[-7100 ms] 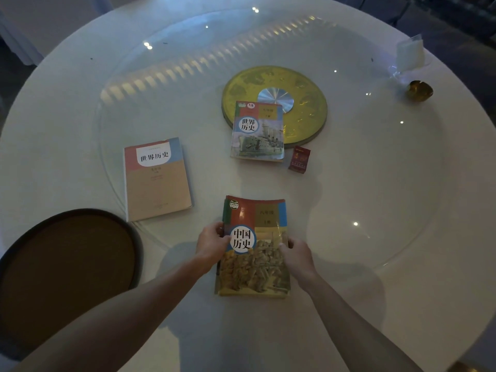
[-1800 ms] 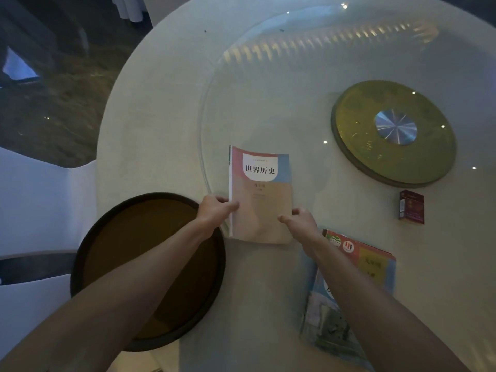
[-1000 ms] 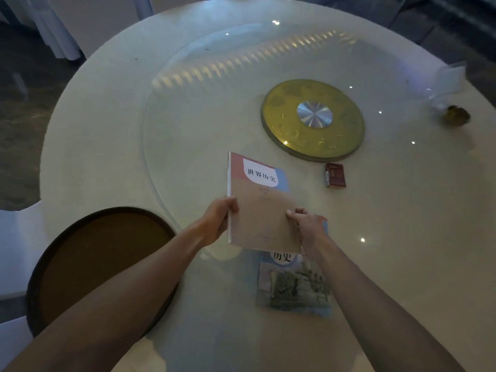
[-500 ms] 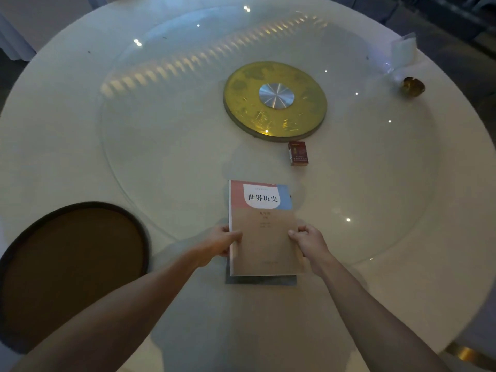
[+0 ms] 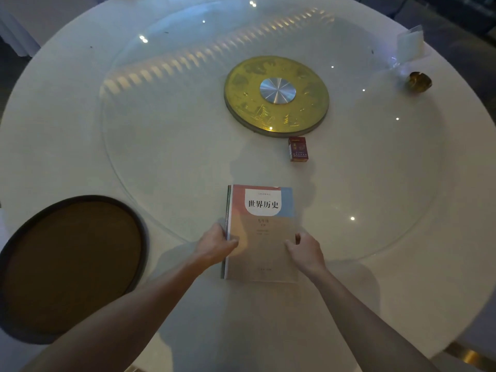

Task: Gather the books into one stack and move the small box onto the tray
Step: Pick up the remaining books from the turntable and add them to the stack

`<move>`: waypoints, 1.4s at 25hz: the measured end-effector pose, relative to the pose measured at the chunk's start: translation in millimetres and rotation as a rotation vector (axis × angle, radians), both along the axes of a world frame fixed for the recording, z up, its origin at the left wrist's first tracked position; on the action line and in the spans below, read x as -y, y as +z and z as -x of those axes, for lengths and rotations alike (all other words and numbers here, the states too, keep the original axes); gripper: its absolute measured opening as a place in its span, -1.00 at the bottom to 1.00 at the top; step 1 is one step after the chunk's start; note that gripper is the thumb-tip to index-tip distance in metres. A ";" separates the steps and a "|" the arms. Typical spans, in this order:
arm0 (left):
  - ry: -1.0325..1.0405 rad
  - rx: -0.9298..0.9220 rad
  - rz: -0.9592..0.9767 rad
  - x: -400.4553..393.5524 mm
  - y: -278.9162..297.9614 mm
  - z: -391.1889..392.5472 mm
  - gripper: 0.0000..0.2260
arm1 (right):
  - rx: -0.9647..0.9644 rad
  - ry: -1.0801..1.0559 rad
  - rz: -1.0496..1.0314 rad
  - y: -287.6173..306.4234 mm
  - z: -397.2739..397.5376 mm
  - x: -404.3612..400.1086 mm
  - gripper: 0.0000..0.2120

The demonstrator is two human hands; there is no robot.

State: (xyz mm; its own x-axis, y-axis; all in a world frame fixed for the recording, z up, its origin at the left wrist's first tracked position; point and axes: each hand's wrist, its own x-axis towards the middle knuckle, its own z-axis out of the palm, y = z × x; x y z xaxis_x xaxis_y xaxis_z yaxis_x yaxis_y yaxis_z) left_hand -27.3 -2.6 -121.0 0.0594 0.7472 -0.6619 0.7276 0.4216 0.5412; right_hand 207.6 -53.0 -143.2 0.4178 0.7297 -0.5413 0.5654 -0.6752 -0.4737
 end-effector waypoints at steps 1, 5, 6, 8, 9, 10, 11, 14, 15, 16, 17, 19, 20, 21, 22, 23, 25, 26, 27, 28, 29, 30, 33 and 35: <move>-0.009 -0.038 -0.019 -0.1 -2.7 1.4 -0.71 | 0.053 0.054 0.000 0.5 0.0 1.0 -0.80; 0.006 -0.022 -0.047 0.2 -10.9 4.4 -0.70 | 0.138 0.127 -0.007 -4.5 0.7 3.1 -0.65; 0.006 0.006 -0.030 1.0 -12.9 4.8 -0.73 | 0.138 0.130 -0.011 -4.7 1.4 2.3 -0.67; 0.020 0.026 -0.015 2.1 -15.2 5.7 -0.74 | 0.133 0.146 -0.007 -3.1 4.6 0.0 -0.71; 0.024 0.024 -0.013 2.4 -14.2 5.7 -0.74 | 0.126 0.157 0.005 -2.2 5.8 -0.7 -0.71; 0.027 0.021 -0.012 2.1 -14.0 5.8 -0.74 | 0.122 0.163 0.014 -2.0 6.2 -1.8 -0.70; 0.029 0.018 -0.010 1.0 -14.5 6.0 -0.73 | 0.116 0.157 0.020 -1.3 5.5 -2.7 -0.67; 0.044 0.016 -0.016 -2.3 -13.4 4.2 -0.74 | 0.047 0.041 0.030 1.8 2.3 -6.5 -0.65; 0.051 0.026 -0.022 -3.2 -13.4 2.8 -0.76 | 0.001 -0.008 0.033 1.5 1.3 -8.3 -0.66; 0.061 0.040 -0.030 -4.0 -13.3 1.2 -0.77 | -0.046 -0.043 0.040 1.5 1.3 -9.8 -0.67; 0.078 0.059 -0.039 -4.8 -12.7 -0.8 -0.78 | -0.100 -0.073 0.048 0.8 2.1 -11.5 -0.69; 0.123 0.091 -0.039 -7.5 -11.5 -4.7 -0.76 | -0.206 -0.159 0.046 -5.0 3.6 -14.7 -0.72; 0.152 0.103 -0.021 -9.7 -11.9 -5.8 -0.75 | -0.241 -0.202 0.042 -10.9 2.7 -16.2 -0.67; 0.180 0.108 0.003 -11.7 -13.0 -6.0 -0.73 | -0.269 -0.239 0.036 -15.1 2.1 -17.0 -0.62; 0.207 0.107 0.027 -14.1 -13.9 -5.5 -0.72 | -0.290 -0.271 0.031 -17.0 2.3 -18.1 -0.57; 0.234 0.109 0.050 -16.9 -15.5 -4.6 -0.70 | -0.305 -0.297 0.031 -16.3 3.0 -19.6 -0.57; 0.292 0.124 0.093 -20.8 -18.3 -3.9 -0.67 | -0.332 -0.336 0.023 -11.7 4.0 -21.9 -0.71; 0.313 0.131 0.103 -22.4 -19.4 -4.5 -0.68 | -0.346 -0.351 0.023 -8.6 4.4 -23.4 -0.80; 0.327 0.127 0.105 -23.7 -19.4 -5.2 -0.69 | -0.361 -0.361 0.019 -8.6 3.7 -24.8 -0.84; 0.333 0.117 0.106 -24.7 -19.4 -5.6 -0.69 | -0.372 -0.364 0.019 -9.0 3.0 -25.8 -0.83; 0.333 0.106 0.105 -25.1 -19.1 -5.5 -0.69 | -0.377 -0.362 0.019 -11.3 1.9 -26.5 -0.80; 0.325 0.099 0.102 -25.6 -19.2 -5.4 -0.68 | -0.374 -0.357 0.027 -11.5 1.8 -27.6 -0.78; 0.255 0.056 0.078 -26.4 -15.6 -8.0 -0.72 | -0.348 -0.329 0.048 -15.1 1.1 -29.0 -0.79; 0.200 0.024 0.044 -27.3 -13.3 -12.8 -0.78 | -0.276 -0.284 0.062 -15.2 2.9 -28.3 -0.76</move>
